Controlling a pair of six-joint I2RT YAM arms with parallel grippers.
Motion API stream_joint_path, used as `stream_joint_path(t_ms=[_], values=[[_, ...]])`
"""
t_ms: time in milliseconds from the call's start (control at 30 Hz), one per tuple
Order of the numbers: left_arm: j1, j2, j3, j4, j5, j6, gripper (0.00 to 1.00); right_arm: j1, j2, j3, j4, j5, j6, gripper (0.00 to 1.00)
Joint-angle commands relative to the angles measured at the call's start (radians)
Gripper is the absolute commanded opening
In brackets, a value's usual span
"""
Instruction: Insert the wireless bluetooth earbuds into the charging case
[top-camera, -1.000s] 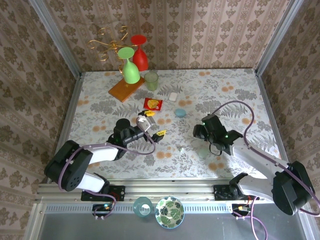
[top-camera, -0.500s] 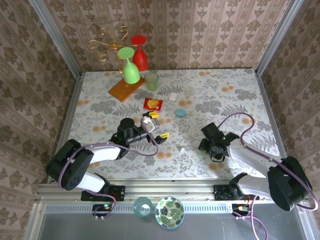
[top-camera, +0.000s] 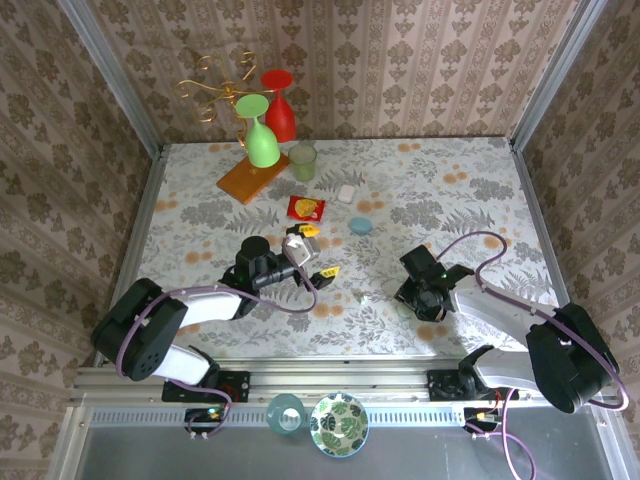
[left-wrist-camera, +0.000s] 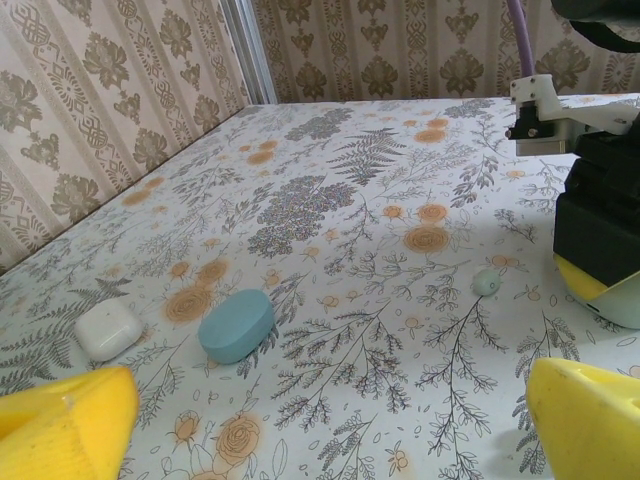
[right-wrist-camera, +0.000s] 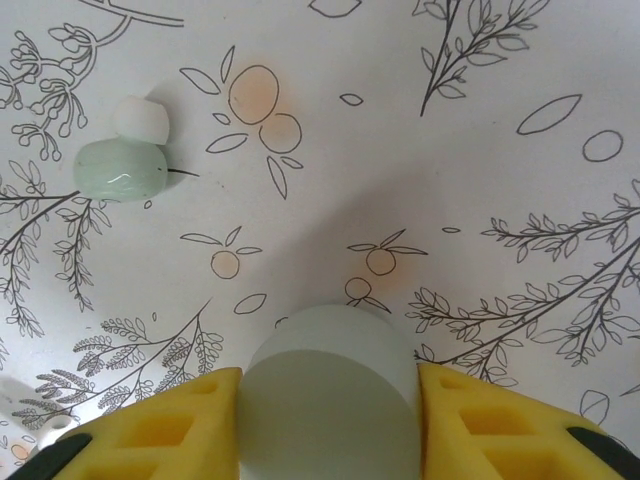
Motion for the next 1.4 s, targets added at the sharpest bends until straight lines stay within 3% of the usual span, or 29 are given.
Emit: stream_joint_path(t_ms=[0, 167, 433, 733, 1000, 1367], values=[[-0.015, 0.012, 0.037, 0.001, 0.004, 0.02, 1.0, -0.006, -0.012, 0.003, -0.012, 0.009, 0.015, 0.4], [-0.048, 0.04, 0.063, 0.011, -0.003, 0.019, 1.0, -0.021, -0.074, 0.042, 0.031, 0.033, 0.001, 0.39], [-0.12, 0.155, 0.092, 0.175, -0.029, -0.034, 0.98, -0.061, -0.112, 0.135, 0.146, 0.027, -0.004, 0.39], [-0.191, 0.265, 0.156, 0.251, -0.094, 0.013, 0.85, -0.077, -0.077, 0.186, 0.324, -0.05, 0.082, 0.39], [-0.212, 0.342, 0.202, 0.315, -0.105, 0.024, 0.65, -0.084, -0.055, 0.174, 0.433, -0.12, 0.142, 0.39], [-0.243, 0.371, 0.242, 0.305, -0.185, 0.126, 0.6, -0.088, -0.02, 0.158, 0.536, -0.211, 0.218, 0.39]])
